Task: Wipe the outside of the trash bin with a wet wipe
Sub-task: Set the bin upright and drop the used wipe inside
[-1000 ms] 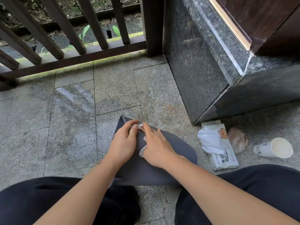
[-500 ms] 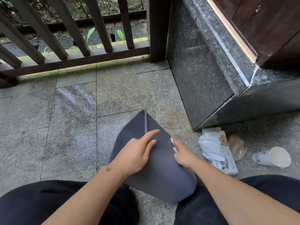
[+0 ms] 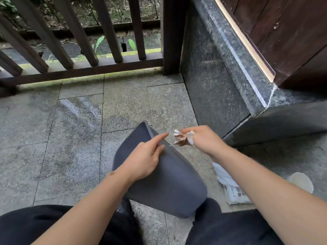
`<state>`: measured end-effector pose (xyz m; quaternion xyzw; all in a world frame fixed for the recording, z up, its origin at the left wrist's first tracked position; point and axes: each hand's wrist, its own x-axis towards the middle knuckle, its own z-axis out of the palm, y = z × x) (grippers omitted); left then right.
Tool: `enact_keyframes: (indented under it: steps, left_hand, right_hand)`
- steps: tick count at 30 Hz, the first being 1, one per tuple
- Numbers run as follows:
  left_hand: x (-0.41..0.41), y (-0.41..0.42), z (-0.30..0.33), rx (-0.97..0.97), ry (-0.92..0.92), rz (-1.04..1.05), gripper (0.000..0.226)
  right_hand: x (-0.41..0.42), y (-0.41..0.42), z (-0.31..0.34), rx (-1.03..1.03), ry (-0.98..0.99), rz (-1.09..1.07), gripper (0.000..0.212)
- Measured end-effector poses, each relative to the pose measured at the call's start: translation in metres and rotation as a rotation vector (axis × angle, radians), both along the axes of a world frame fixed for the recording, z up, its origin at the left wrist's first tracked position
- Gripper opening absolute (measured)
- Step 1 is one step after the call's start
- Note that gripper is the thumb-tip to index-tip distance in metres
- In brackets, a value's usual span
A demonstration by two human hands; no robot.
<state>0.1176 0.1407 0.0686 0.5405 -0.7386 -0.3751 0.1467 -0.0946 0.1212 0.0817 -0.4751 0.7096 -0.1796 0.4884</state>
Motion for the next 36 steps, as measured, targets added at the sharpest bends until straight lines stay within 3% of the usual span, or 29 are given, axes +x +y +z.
enact_keyframes:
  steps: [5, 13, 23, 30, 32, 36]
  left_hand:
    - [-0.007, -0.054, 0.017, 0.146, -0.177, -0.162, 0.073]
    - [-0.039, -0.106, 0.019, 0.014, -0.333, -0.292, 0.087]
    - [-0.065, -0.160, -0.007, -0.162, -0.319, -0.185, 0.078]
    - [-0.108, -0.183, -0.019, -0.291, -0.321, -0.271, 0.062]
    - [-0.115, -0.189, -0.024, -0.286, -0.270, -0.289, 0.047]
    - [-0.122, -0.183, -0.038, -0.122, -0.165, -0.331, 0.058]
  right_hand:
    - [-0.029, -0.030, 0.013, -0.029, -0.139, -0.127, 0.022]
    - [-0.040, -0.057, 0.031, -0.163, -0.059, -0.082, 0.022]
    - [-0.048, -0.063, 0.036, -0.156, -0.082, -0.219, 0.011]
    - [-0.058, -0.068, 0.024, -0.169, -0.090, -0.397, 0.028]
    - [-0.061, -0.069, 0.021, -0.171, -0.076, -0.406, 0.026]
    - [-0.065, -0.070, 0.019, -0.165, -0.091, -0.399, 0.025]
